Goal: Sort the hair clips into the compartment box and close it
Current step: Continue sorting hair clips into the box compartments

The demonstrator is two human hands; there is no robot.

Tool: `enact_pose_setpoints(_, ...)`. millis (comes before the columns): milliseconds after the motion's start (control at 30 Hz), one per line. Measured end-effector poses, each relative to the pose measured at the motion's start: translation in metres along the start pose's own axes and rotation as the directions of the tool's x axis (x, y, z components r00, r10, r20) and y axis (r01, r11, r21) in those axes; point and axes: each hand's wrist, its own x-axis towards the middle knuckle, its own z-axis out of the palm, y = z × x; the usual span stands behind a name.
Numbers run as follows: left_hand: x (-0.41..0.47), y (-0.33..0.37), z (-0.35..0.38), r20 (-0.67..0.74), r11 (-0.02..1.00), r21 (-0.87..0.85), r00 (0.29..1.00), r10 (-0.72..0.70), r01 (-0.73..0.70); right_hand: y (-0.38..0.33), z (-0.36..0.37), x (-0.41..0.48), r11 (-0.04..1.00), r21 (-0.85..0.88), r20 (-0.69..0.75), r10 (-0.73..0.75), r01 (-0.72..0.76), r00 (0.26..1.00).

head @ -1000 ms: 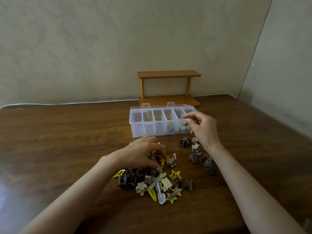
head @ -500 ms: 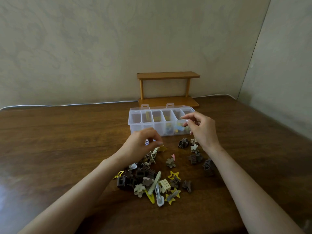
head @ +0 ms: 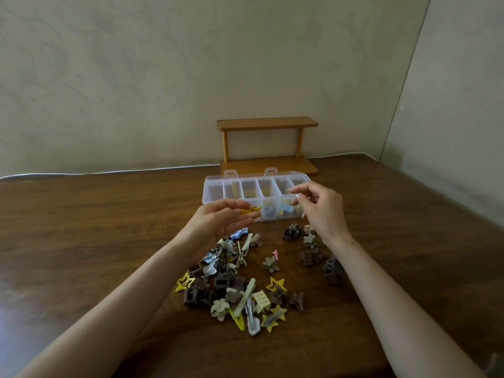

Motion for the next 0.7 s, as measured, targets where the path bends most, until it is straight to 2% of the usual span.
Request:
enact_pose_setpoints(167, 0.007, 0.008, 0.001, -0.087, 0.991, 0.116, 0.993, 0.076, -0.066, 0.000, 0.001, 0.000, 1.000, 0.004, 0.000, 0.001, -0.001, 1.000)
enact_pose_setpoints(233, 0.015, 0.016, 0.002, -0.102, 0.955, 0.284, 0.988, 0.118, -0.084, 0.000, 0.001, 0.000, 1.000, -0.006, -0.001, -0.003, 0.003, 1.000)
enact_pose_setpoints(300, 0.028, 0.023, 0.004, -0.102, 0.877, 0.463, 0.976, 0.192, -0.124, 0.000, 0.000, 0.000, 1.000, -0.012, 0.003, 0.000, 0.000, 1.000)
enact_pose_setpoints(367, 0.044, 0.028, 0.006, -0.100, 0.806, 0.572, 0.963, 0.252, -0.151, 0.000, 0.000, 0.000, 1.000, -0.002, 0.003, 0.005, -0.005, 1.000)
enact_pose_setpoints(533, 0.088, 0.033, 0.015, -0.111, 0.660, 0.731, 0.923, 0.367, -0.174, 0.000, -0.001, 0.000, 1.000, 0.019, 0.003, 0.011, -0.011, 1.000)
enact_pose_setpoints(700, 0.124, 0.030, 0.021, -0.070, 0.430, 0.894, 0.910, 0.409, -0.124, 0.003, -0.002, 0.002, 1.000, -0.004, -0.008, -0.001, 0.001, 1.000)
